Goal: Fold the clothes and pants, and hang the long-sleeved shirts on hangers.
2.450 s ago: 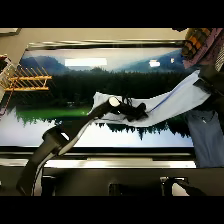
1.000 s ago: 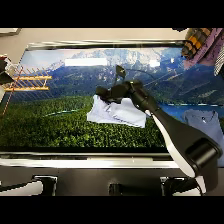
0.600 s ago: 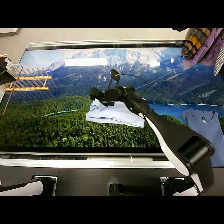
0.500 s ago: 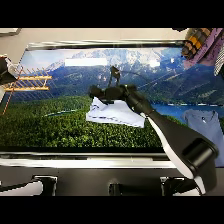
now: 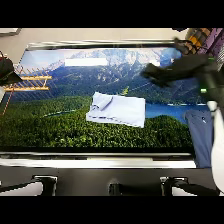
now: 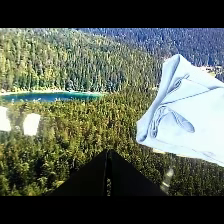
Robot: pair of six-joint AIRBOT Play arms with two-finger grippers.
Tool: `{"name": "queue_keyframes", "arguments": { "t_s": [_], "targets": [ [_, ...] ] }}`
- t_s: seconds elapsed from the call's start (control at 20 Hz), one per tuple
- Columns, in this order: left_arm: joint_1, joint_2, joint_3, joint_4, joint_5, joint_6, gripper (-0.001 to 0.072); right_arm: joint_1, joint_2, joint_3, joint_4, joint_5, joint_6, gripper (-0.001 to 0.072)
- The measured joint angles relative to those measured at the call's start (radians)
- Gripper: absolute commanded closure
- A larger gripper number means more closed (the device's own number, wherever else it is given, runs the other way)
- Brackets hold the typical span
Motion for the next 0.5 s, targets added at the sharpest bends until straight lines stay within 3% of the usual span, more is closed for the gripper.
{"name": "queue_keyframes", "arguments": {
  "t_s": [0.2,0.5],
  "targets": [
    [-0.002,0.0,0.0,0.0,0.006,0.016,0.0692,-0.183,0.0,-0.203,0.129,-0.062,-0.148,0.0132],
    [-0.002,-0.001,0.0,0.0,0.015,0.027,0.0692,-0.204,-0.116,-0.445,0.309,-0.027,-0.342,0.0163]
  ]
}}
